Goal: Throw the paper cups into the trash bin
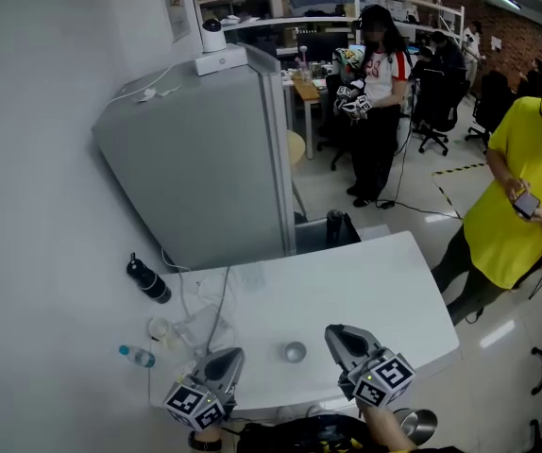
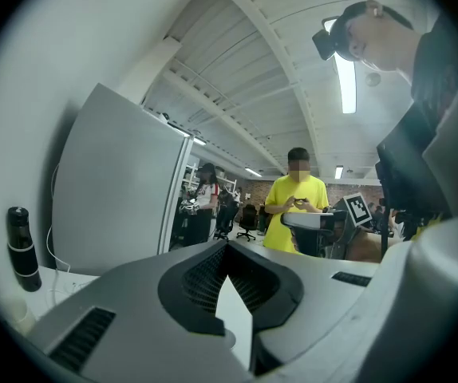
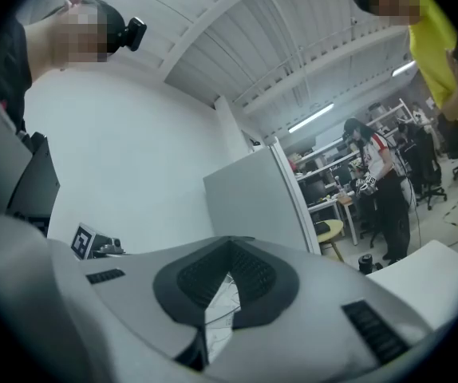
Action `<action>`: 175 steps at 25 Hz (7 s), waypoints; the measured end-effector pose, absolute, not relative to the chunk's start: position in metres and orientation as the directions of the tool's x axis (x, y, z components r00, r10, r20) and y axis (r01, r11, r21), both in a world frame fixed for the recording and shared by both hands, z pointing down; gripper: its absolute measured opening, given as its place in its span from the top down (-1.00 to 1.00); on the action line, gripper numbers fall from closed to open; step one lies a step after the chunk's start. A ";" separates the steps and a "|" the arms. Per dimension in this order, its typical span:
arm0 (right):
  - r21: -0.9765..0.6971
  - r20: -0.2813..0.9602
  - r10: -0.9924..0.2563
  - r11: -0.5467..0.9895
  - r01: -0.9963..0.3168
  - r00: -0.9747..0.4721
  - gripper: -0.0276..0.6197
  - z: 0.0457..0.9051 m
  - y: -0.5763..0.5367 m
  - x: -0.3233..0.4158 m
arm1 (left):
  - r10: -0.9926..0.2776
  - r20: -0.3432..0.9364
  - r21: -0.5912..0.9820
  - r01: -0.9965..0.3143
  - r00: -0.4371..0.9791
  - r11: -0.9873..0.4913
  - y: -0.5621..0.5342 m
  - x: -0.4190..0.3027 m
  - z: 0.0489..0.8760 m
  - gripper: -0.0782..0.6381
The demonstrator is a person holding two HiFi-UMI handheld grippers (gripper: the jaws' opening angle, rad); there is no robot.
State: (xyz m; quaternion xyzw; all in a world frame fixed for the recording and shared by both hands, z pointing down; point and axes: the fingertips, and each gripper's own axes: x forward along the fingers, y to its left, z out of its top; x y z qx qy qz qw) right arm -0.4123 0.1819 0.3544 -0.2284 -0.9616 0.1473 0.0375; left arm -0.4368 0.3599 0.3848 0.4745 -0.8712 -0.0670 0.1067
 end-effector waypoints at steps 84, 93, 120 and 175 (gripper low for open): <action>-0.097 0.173 0.540 0.842 0.531 -0.824 -0.18 0.430 0.216 -0.417 | -0.947 0.004 0.458 -0.842 -0.320 0.286 0.332 -0.440 0.407 0.78; -0.113 0.108 0.256 0.963 0.244 -0.960 -0.18 0.411 0.136 -0.362 | -0.995 0.049 0.407 -0.909 -0.084 0.096 0.244 -0.426 0.413 0.78; -0.192 -0.034 -0.327 0.930 -0.314 -0.945 -0.18 0.351 -0.101 -0.122 | -0.933 0.067 0.282 -0.903 0.355 -0.324 -0.034 -0.246 0.368 0.78; -0.193 -0.113 -0.752 0.658 -0.728 -0.649 -0.18 0.337 -0.240 0.146 | -0.646 0.084 0.228 -0.646 0.759 -0.729 -0.233 -0.003 0.386 0.78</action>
